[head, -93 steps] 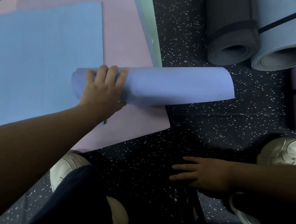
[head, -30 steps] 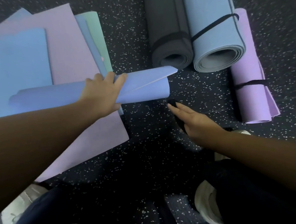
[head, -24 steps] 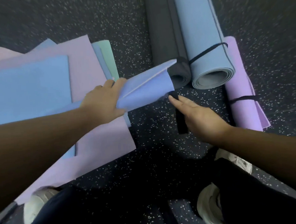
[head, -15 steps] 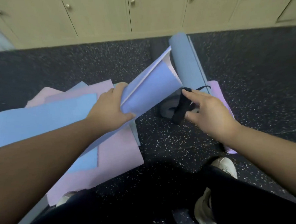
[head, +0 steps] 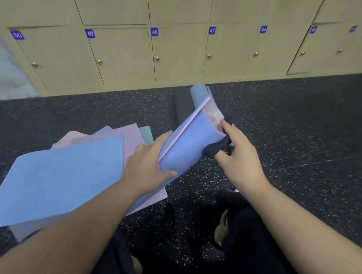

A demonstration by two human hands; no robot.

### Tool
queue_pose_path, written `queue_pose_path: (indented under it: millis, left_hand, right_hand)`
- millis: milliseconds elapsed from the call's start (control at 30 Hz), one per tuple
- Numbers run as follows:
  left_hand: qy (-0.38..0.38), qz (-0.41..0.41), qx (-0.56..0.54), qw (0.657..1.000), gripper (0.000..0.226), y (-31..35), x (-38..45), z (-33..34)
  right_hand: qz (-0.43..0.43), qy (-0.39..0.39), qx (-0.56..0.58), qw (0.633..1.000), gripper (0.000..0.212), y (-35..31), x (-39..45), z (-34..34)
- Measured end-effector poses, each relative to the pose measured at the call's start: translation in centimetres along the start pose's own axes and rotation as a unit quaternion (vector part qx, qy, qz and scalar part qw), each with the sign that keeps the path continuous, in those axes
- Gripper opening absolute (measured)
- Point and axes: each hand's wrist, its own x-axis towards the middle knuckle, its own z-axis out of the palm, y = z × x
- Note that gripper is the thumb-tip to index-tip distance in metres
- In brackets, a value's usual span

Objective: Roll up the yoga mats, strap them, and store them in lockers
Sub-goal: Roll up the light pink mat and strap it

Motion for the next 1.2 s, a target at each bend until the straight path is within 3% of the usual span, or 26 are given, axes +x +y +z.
queue_pose_path:
  millis: [200, 333, 467, 567, 700, 900, 1100, 1200]
  left_hand:
    - [-0.003, 0.006, -0.035, 0.999, 0.092, 1.7, -4.3, 2.0]
    - [-0.012, 0.022, -0.11, 0.994, 0.083, 2.6, -4.9, 2.4]
    - [-0.053, 0.082, -0.16, 0.982, 0.087, 4.7, -4.7, 2.8]
    - [-0.109, 0.107, -0.226, 0.962, 0.09, 6.4, -4.8, 3.1]
    - [-0.12, 0.036, -0.359, 0.925, 0.057, 8.1, -4.4, 4.3]
    - [-0.073, -0.056, -0.286, 0.954, 0.022, 9.9, -3.9, 5.9]
    - [-0.067, -0.101, -0.233, 0.965, 0.016, 9.9, -2.6, 7.3]
    - [-0.091, -0.074, -0.231, 0.966, 0.035, 9.9, -2.2, 8.0]
  right_hand:
    - [-0.012, 0.016, 0.023, 1.0, 0.05, -0.7, -4.8, -0.6]
    - [-0.046, 0.038, -0.008, 0.998, 0.033, -0.5, -6.9, -0.8]
    - [-0.059, 0.05, -0.044, 0.996, 0.025, 0.7, -8.3, -1.6]
    - [-0.07, 0.018, -0.074, 0.995, 0.026, 1.9, -8.6, -2.4]
    - [-0.061, -0.037, -0.143, 0.987, 0.03, 4.3, -8.7, -3.4]
    - [-0.059, -0.101, -0.195, 0.974, 0.03, 6.3, -8.1, -4.0]
    - [-0.048, -0.164, -0.215, 0.961, 0.03, 8.0, -7.0, -3.4]
    - [-0.045, -0.173, -0.224, 0.958, 0.028, 9.0, -6.8, -3.4]
